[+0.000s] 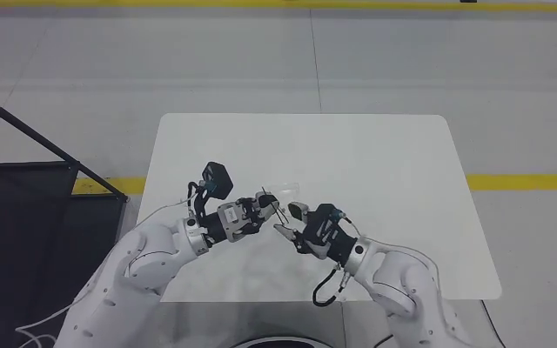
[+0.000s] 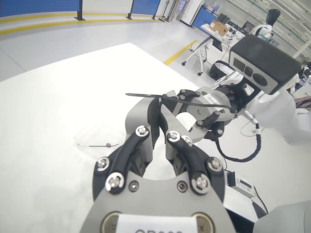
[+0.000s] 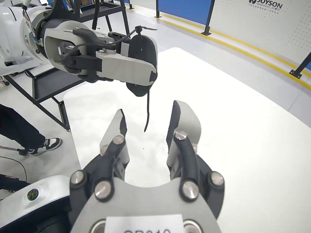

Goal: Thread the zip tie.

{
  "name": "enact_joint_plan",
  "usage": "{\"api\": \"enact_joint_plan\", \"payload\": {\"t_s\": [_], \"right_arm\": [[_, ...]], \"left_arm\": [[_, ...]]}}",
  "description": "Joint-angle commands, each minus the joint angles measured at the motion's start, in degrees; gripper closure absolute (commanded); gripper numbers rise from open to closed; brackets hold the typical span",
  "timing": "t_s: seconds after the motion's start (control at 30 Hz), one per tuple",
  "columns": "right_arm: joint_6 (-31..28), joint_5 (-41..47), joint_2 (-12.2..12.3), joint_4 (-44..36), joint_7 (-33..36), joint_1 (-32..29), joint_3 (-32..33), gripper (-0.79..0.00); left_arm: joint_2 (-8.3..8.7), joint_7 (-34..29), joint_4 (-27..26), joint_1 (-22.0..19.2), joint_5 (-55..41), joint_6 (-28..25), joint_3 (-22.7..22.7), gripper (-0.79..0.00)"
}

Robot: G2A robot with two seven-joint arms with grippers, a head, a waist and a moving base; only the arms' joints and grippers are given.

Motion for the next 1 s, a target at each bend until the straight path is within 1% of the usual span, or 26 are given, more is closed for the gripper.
{"api": "enact_joint_plan", "payload": {"t_s": [0.0,0.07,0.13,0.17,0.23,0.5,0.53,0.57,0.6,0.63,0.77,0.87,0.9,0.93,0.97], "right_arm": [[-0.08,0.44,0.09,0.11,0.09,0.04,-0.02,-0.222],[-0.12,0.79,0.17,0.12,0.24,0.13,-0.03,-0.191],[-0.17,1.03,0.25,0.11,0.35,0.19,-0.08,-0.108],[-0.27,1.11,0.3,0.06,0.34,0.22,-0.11,-0.089],[-0.31,1.3,0.39,0.03,0.31,0.25,-0.11,0.0],[-0.34,1.35,0.74,-0.14,0.06,0.27,-0.14,0.0],[-0.21,1.4,0.78,-0.18,-0.01,0.22,-0.1,0.0],[-0.07,1.45,0.82,-0.22,-0.09,0.17,-0.03,0.0],[0.07,1.48,0.87,-0.27,-0.16,0.11,0.04,0.0],[0.1,1.54,0.91,-0.34,-0.3,0.06,0.1,0.0],[0.42,1.59,1.1,-0.57,-0.72,-0.22,0.41,0.0],[0.55,1.74,1.26,-0.81,-1.14,-0.5,0.78,0.0],[0.63,1.73,1.31,-0.88,-1.27,-0.62,0.93,0.0],[0.67,1.8,1.37,-0.97,-1.46,-0.74,1.09,0.0],[0.73,1.79,1.42,-1.04,-1.6,-0.87,1.26,0.0]], "left_arm": [[-0.03,-0.16,0.07,-0.07,-0.04,-0.11,0.02,0.0],[-0.06,-0.31,0.05,-0.14,-0.02,-0.22,0.04,0.0],[-0.1,-0.34,0.08,-0.16,-0.02,-0.26,0.04,0.0],[-0.12,-0.34,0.1,-0.16,-0.01,-0.26,0.06,0.0],[-0.15,-0.47,0.13,-0.19,0.1,-0.28,0.1,0.0],[-0.27,-0.98,0.59,-0.38,-0.18,-0.68,0.24,0.0],[-0.29,-1.04,0.68,-0.39,-0.48,-0.72,0.27,-0.083],[-0.3,-1.27,0.77,-0.46,-0.79,-0.89,0.31,-0.117],[-0.31,-1.45,0.86,-0.56,-1.14,-1.07,0.27,-0.132],[-0.3,-1.64,0.93,-0.65,-1.37,-1.17,0.17,-0.182],[-0.29,-2.26,1.07,-0.73,-2.31,-1.41,-0.16,-0.271],[-0.24,-2.8,1.21,-0.58,-3.25,-1.88,-0.56,-0.385],[-0.2,-3.31,1.28,-0.46,-3.9,-2.37,-0.6,-0.462],[-0.15,-3.77,1.41,-0.38,-4.62,-2.84,-0.79,-0.505],[-0.09,-4.26,1.57,-0.25,-5.31,-3.43,-0.98,-0.517]]}}
